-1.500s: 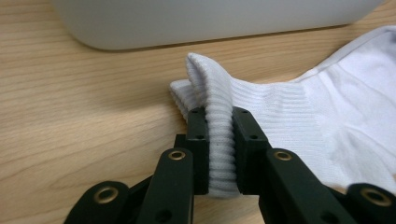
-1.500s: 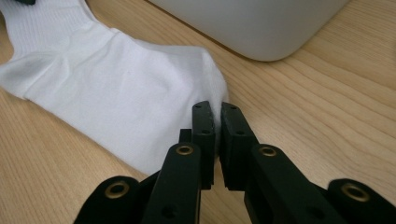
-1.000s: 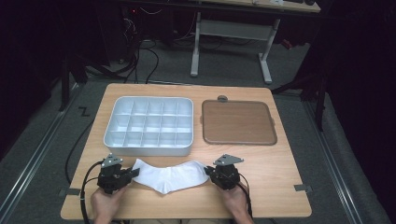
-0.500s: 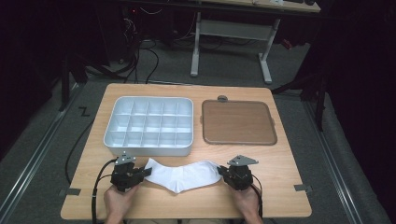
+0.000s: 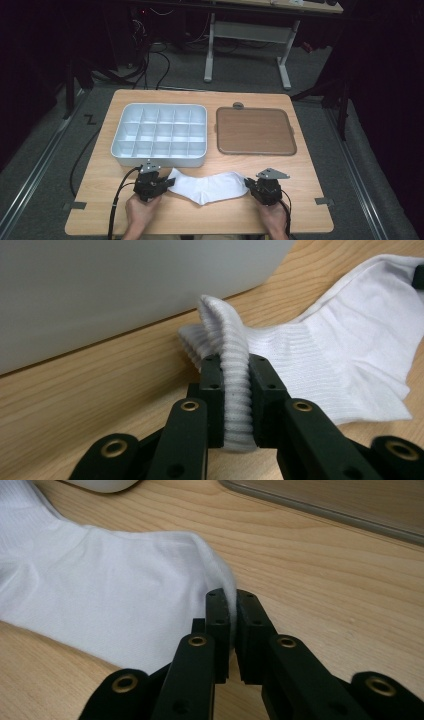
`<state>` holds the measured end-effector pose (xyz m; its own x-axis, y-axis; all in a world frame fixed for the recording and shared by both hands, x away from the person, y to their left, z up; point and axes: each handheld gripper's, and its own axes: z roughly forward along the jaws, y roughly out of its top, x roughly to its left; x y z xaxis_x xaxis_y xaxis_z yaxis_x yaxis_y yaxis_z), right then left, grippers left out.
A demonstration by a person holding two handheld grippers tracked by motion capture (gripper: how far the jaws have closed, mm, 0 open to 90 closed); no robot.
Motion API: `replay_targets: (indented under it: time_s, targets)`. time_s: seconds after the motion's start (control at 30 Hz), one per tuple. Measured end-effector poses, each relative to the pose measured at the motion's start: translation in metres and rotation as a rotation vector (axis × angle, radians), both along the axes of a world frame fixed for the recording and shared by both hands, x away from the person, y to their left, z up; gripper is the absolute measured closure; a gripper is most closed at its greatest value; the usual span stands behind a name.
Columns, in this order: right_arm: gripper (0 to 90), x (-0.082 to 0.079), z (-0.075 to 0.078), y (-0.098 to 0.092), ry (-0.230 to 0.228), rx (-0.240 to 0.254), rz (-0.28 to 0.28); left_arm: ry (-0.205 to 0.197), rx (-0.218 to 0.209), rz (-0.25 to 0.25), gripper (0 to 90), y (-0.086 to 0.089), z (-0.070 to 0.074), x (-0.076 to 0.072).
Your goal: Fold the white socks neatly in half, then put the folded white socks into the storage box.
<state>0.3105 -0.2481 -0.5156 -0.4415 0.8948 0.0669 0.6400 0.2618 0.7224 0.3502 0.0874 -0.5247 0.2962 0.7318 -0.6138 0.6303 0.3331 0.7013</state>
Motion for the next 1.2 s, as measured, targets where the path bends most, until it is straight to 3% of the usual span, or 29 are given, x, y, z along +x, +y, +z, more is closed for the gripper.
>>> replay_targets:
  time_s: [0.6,0.73,0.87,1.0,1.03,1.2]
  targets:
    - [84.4,0.001,-0.006,-0.006,0.01,-0.032,-0.02,-0.007,0.013,0.002,75.6,-0.005,-0.002,0.002]
    - [72.2,0.002,-0.005,-0.006,0.013,-0.03,-0.03,-0.012,0.021,0.023,62.8,-0.002,-0.001,0.004]
    - [62.7,0.0,0.002,-0.007,-0.016,-0.024,-0.056,-0.011,-0.012,0.061,49.0,0.005,0.008,0.003]
    - [61.9,-0.003,0.013,-0.003,-0.057,-0.018,-0.047,0.006,-0.01,0.065,43.5,0.007,0.01,0.002]
    - [62.3,-0.004,0.015,0.0,-0.064,-0.014,-0.039,0.028,0.0,0.065,42.9,0.006,0.009,0.001]
    - [65.3,-0.006,0.023,0.02,-0.085,0.016,0.02,0.042,0.03,0.059,41.3,0.0,0.006,-0.001]
